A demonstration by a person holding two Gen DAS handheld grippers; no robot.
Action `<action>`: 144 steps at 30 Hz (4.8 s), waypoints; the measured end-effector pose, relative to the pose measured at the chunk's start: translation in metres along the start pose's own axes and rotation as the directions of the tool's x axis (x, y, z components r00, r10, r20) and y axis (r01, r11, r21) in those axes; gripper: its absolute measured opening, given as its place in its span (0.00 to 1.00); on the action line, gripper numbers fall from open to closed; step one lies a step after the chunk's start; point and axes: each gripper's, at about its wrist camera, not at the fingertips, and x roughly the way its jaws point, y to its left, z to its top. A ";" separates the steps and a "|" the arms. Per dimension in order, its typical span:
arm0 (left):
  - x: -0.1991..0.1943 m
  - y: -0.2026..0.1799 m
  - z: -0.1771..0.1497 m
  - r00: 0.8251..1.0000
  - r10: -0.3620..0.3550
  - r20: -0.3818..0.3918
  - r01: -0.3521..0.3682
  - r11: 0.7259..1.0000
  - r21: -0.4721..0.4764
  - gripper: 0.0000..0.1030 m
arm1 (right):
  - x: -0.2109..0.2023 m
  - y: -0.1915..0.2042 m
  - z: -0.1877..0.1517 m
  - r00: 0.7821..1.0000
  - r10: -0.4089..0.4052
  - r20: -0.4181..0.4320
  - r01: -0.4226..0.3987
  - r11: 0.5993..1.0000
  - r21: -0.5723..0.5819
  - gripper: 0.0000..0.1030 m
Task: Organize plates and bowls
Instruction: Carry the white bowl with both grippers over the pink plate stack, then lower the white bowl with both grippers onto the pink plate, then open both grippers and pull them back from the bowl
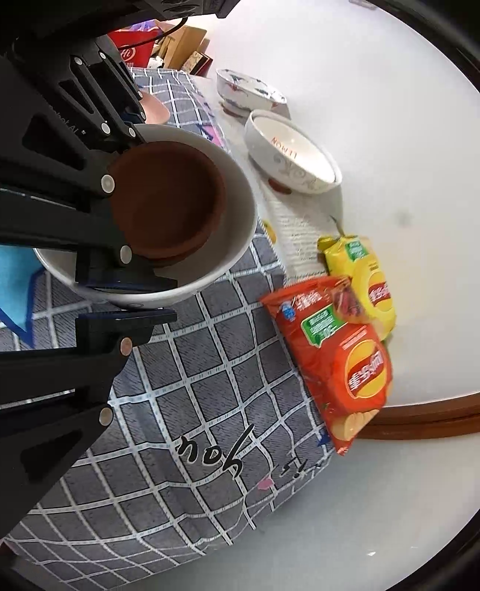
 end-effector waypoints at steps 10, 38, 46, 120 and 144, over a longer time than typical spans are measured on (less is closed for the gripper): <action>-0.041 0.021 -0.015 0.999 0.028 0.038 -0.027 0.999 -0.024 0.11 | -0.032 0.035 -0.018 0.999 0.018 0.034 -0.017 0.999 -0.039 0.09; -0.096 0.129 -0.070 0.989 0.126 0.073 -0.111 0.977 -0.182 0.12 | -0.024 0.154 -0.070 0.993 0.117 0.011 -0.113 0.975 -0.191 0.09; -0.100 0.166 -0.076 0.987 0.147 0.066 -0.128 0.963 -0.236 0.12 | -0.007 0.190 -0.075 0.990 0.139 -0.019 -0.140 0.962 -0.235 0.09; -0.032 0.238 -0.075 0.993 0.109 -0.055 -0.121 0.940 -0.321 0.16 | 0.093 0.226 -0.081 0.986 0.073 -0.153 -0.122 0.933 -0.339 0.16; -0.109 0.197 -0.096 0.976 0.195 0.096 -0.169 0.958 -0.232 0.39 | 0.010 0.214 -0.103 0.999 0.046 -0.005 -0.044 0.920 -0.388 0.39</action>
